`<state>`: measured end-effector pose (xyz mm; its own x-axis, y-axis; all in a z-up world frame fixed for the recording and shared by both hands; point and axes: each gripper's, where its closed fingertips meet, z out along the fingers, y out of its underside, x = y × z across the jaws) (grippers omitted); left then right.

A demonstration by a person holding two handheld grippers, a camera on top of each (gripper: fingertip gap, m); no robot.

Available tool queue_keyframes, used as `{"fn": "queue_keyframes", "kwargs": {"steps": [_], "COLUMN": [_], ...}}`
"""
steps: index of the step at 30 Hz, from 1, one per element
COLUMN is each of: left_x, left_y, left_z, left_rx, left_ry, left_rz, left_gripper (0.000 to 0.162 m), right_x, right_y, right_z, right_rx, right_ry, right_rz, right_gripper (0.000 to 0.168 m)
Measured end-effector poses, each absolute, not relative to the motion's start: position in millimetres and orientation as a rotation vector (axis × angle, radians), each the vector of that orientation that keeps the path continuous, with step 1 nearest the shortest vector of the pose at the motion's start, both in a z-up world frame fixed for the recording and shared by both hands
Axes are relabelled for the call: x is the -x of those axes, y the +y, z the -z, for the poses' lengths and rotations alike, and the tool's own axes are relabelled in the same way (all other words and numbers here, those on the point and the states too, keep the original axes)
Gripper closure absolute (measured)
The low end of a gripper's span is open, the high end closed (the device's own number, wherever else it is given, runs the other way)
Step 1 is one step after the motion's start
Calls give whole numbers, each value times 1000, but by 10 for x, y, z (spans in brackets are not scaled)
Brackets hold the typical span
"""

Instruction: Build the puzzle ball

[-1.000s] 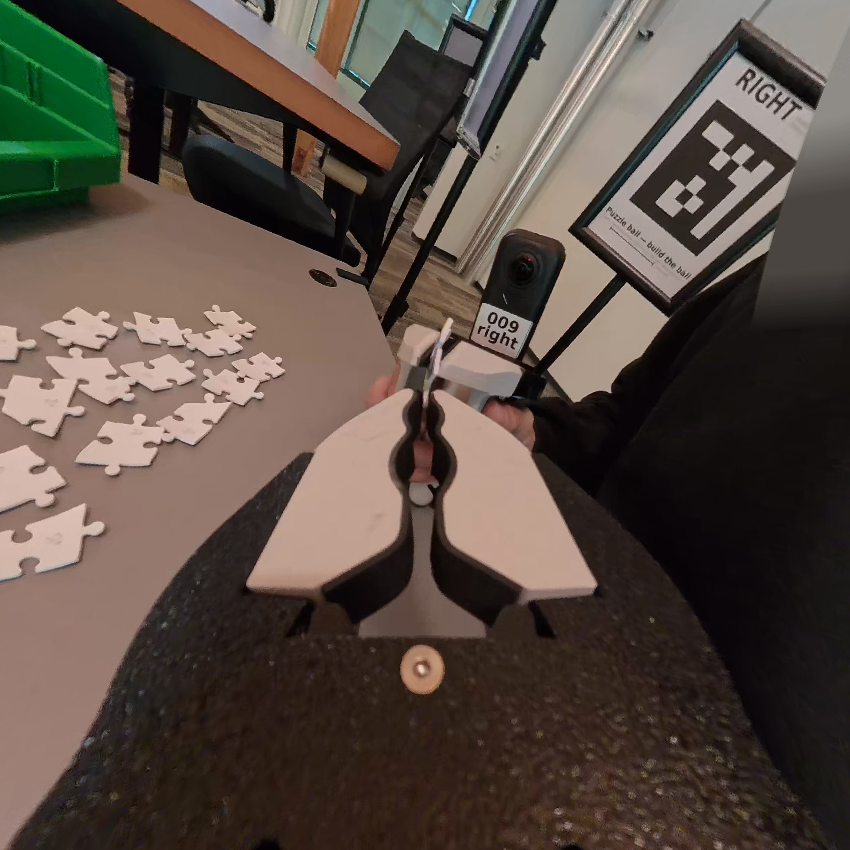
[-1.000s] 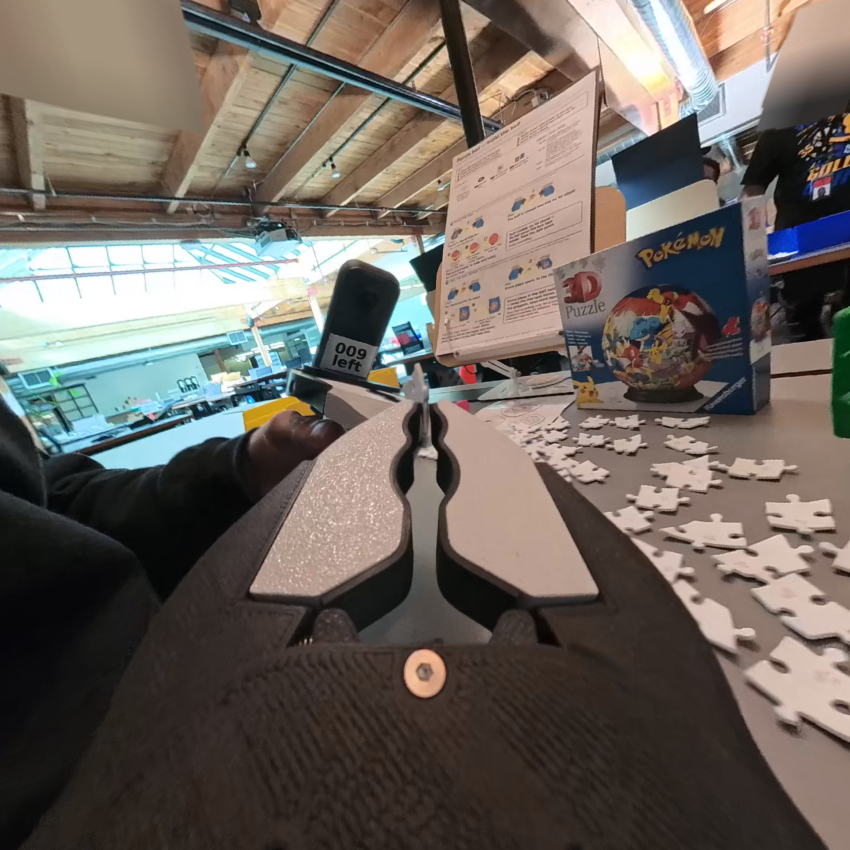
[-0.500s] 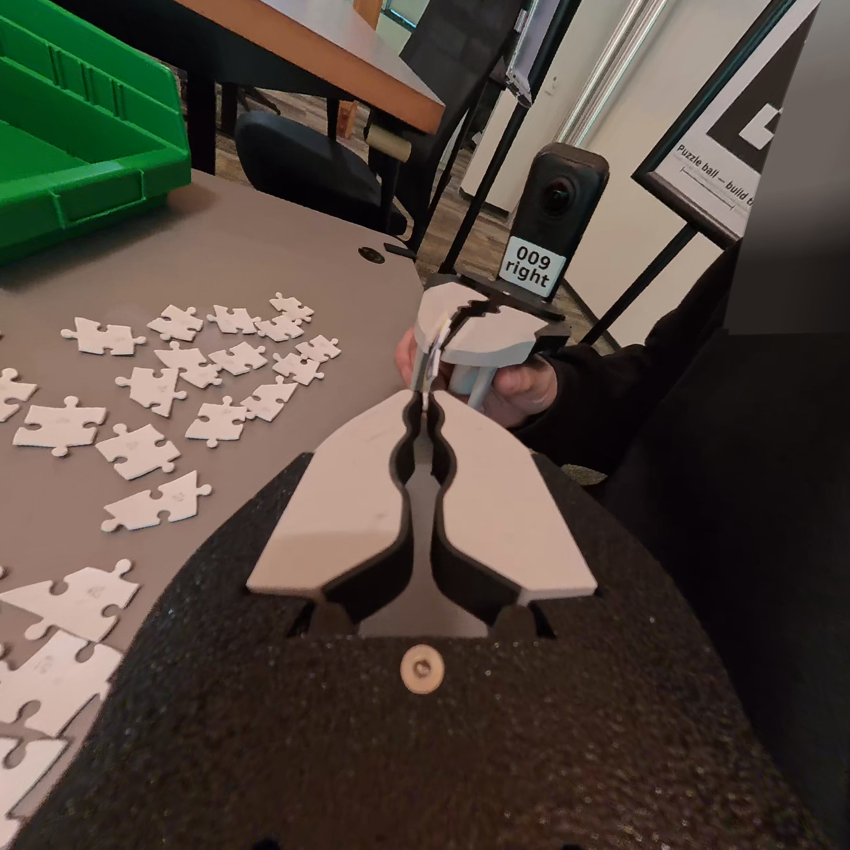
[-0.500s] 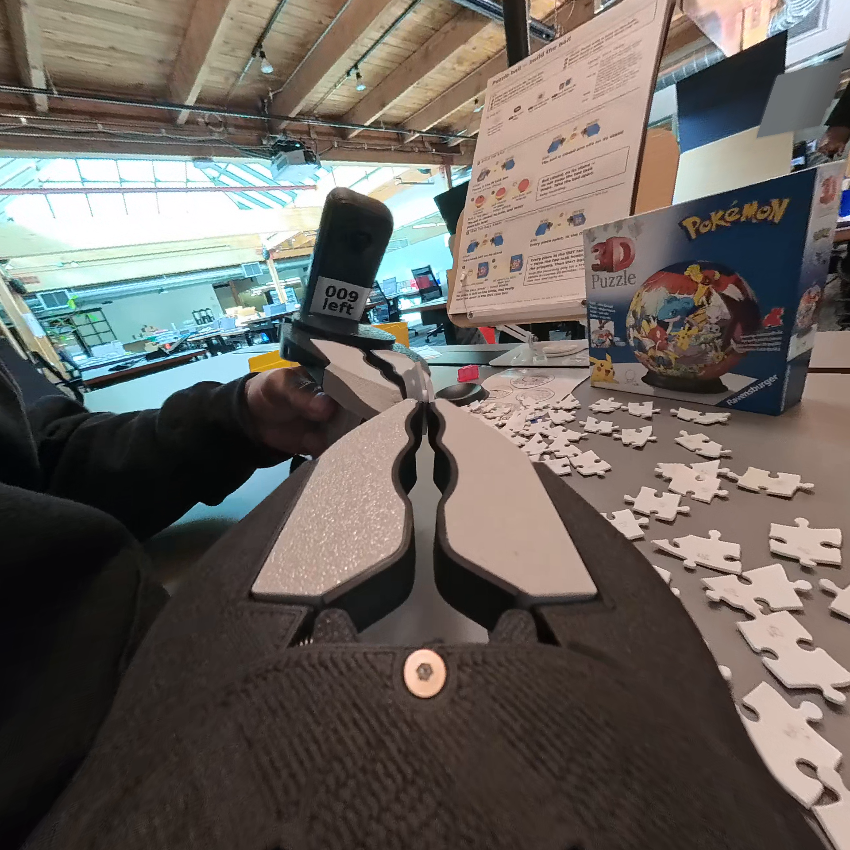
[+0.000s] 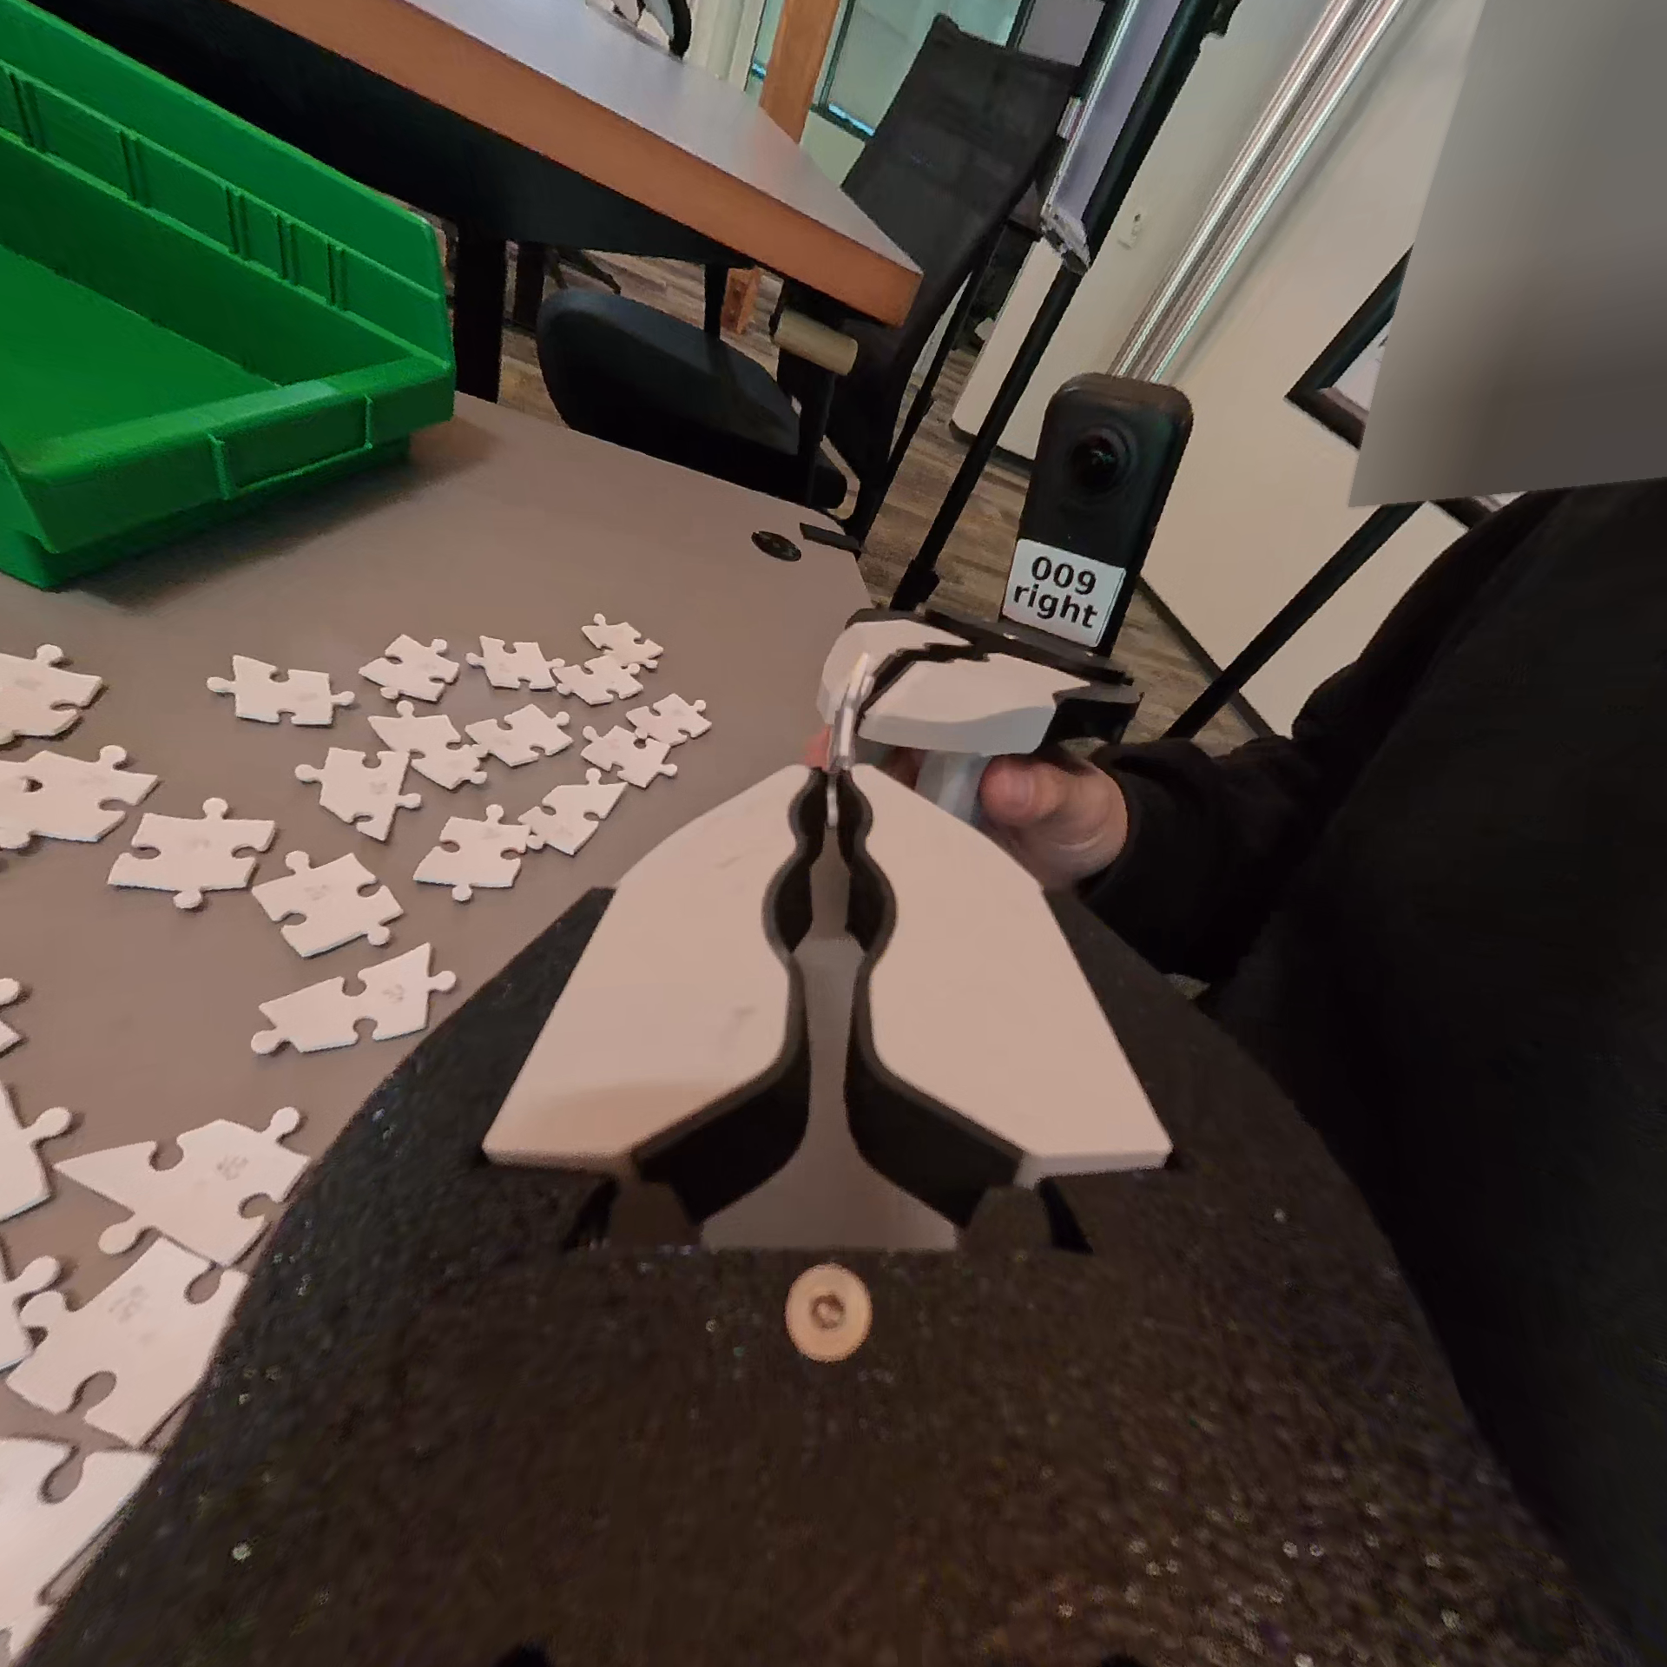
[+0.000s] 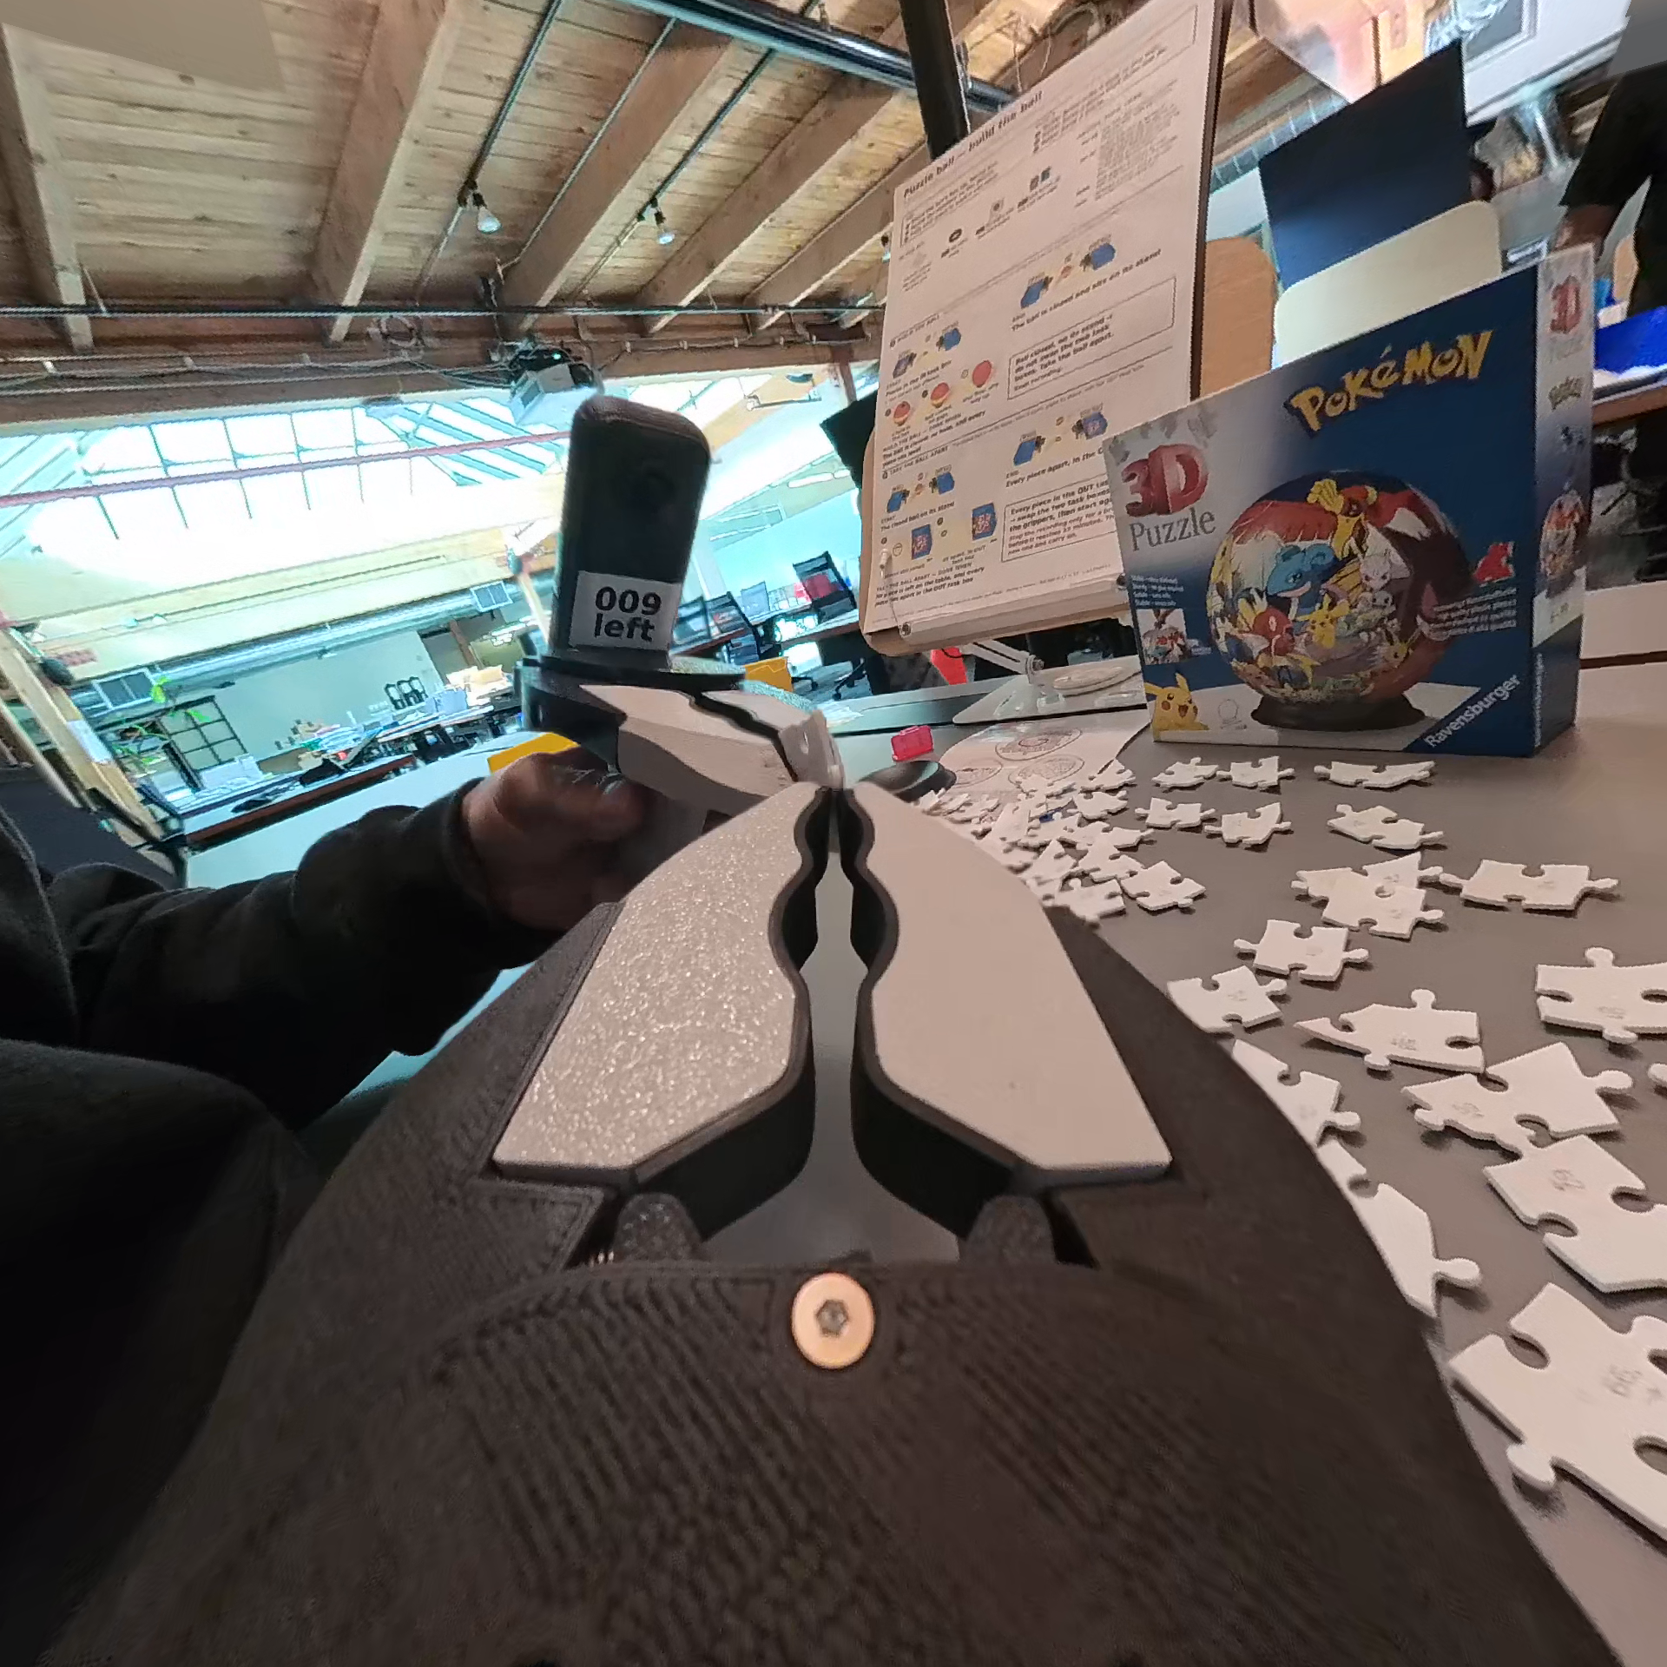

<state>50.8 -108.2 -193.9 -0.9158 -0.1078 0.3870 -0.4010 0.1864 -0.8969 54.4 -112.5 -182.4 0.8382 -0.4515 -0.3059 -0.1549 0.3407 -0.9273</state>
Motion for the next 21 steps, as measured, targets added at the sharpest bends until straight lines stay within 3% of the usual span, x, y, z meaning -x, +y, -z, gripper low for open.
{"fn": "queue_keyframes", "kwargs": {"steps": [5,11,21], "left_x": [-497,-588,-708], "left_y": [-1076,-997,-839], "left_z": [1975,2036,2396], "left_rx": [-470,-531,-669], "left_ry": [-2274,-2299,-2437], "left_rz": [-1777,-1735,-1537], "left_gripper": [161,161,161], "right_x": [-528,-738,-1497], "right_y": [-1128,-1509,-2254], "right_z": [1858,1881,2201], "right_rx": [1265,1404,1975], "right_ry": [562,572,581], "right_rz": [182,451,817], "right_gripper": [166,168,168]}}
